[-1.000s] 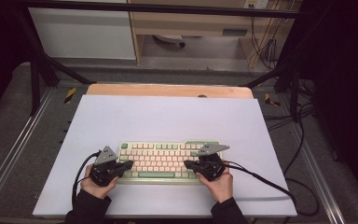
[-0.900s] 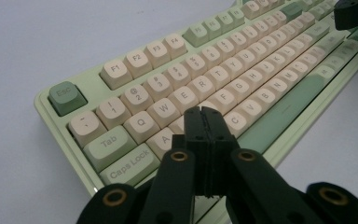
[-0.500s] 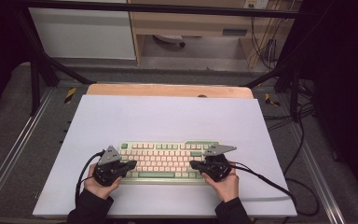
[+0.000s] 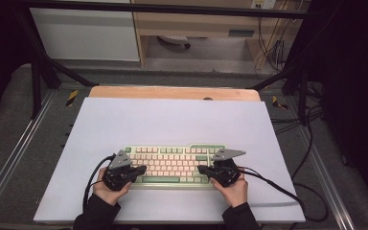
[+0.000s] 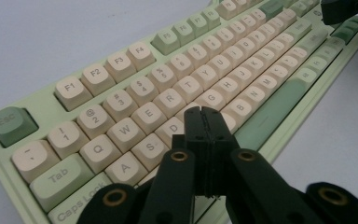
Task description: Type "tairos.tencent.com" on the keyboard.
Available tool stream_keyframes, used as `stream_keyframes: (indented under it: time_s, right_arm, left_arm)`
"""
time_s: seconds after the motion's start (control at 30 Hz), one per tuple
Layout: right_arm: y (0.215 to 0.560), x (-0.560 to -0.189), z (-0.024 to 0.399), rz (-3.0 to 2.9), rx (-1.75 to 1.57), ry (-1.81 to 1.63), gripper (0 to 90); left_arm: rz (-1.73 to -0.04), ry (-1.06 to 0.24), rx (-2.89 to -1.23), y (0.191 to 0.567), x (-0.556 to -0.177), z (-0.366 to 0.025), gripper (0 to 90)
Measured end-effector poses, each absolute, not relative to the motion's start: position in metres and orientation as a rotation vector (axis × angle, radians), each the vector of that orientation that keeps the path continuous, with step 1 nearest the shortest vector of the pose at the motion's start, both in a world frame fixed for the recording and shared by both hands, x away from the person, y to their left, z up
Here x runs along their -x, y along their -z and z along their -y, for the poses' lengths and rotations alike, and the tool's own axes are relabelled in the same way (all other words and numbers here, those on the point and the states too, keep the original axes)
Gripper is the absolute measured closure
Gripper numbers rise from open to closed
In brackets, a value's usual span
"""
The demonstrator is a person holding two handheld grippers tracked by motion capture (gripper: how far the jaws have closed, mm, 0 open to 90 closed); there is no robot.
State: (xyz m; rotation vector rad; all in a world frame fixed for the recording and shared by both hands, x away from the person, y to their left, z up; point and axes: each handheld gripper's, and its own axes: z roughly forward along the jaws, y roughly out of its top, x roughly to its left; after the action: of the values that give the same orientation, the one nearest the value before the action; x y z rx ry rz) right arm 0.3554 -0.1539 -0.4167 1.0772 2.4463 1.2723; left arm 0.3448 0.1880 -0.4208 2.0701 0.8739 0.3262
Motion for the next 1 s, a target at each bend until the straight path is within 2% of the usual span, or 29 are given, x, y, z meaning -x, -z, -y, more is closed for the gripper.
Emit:
stream_keyframes:
  time_s: [0.37, 1.0]
  right_arm:
    - [0.417, -0.355, 0.153, -2.454, -1.074, -1.267, 90.0]
    - [0.419, -0.356, 0.153, -2.461, -1.066, -1.263, 90.0]
  left_arm:
    - [-0.859, -0.317, -2.114, 0.429, -0.346, -0.175, 89.9]
    - [-0.857, -0.317, -2.101, 0.430, -0.344, -0.180, 89.7]
